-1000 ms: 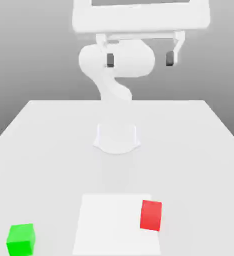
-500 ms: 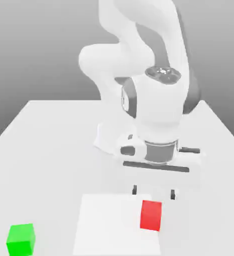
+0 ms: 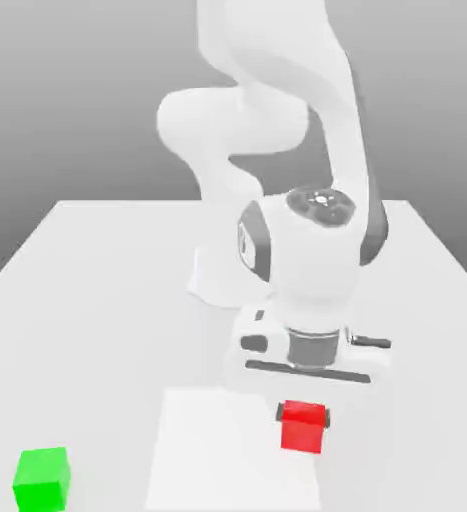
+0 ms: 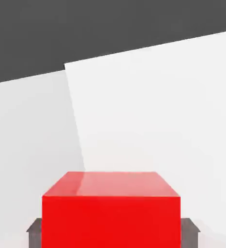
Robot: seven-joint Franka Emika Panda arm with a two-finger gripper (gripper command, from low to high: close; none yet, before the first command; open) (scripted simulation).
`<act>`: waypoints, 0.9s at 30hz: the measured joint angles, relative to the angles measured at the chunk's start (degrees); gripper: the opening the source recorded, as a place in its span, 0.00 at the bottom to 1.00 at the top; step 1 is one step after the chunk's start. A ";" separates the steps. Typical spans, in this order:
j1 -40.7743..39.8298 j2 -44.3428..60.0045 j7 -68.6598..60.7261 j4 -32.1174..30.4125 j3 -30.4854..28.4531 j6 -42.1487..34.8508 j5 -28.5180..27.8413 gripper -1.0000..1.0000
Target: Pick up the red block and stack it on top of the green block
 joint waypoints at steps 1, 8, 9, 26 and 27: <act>-0.46 -1.36 -0.41 0.16 -0.10 -1.50 0.82 0.00; -9.61 0.76 2.17 9.26 -8.07 -8.37 3.69 0.00; -10.92 1.33 2.62 10.74 -9.43 -9.30 4.11 0.00; -20.05 13.01 3.48 19.87 -16.12 -7.06 9.07 1.00; -19.99 11.64 3.80 19.80 -16.28 -8.36 8.65 1.00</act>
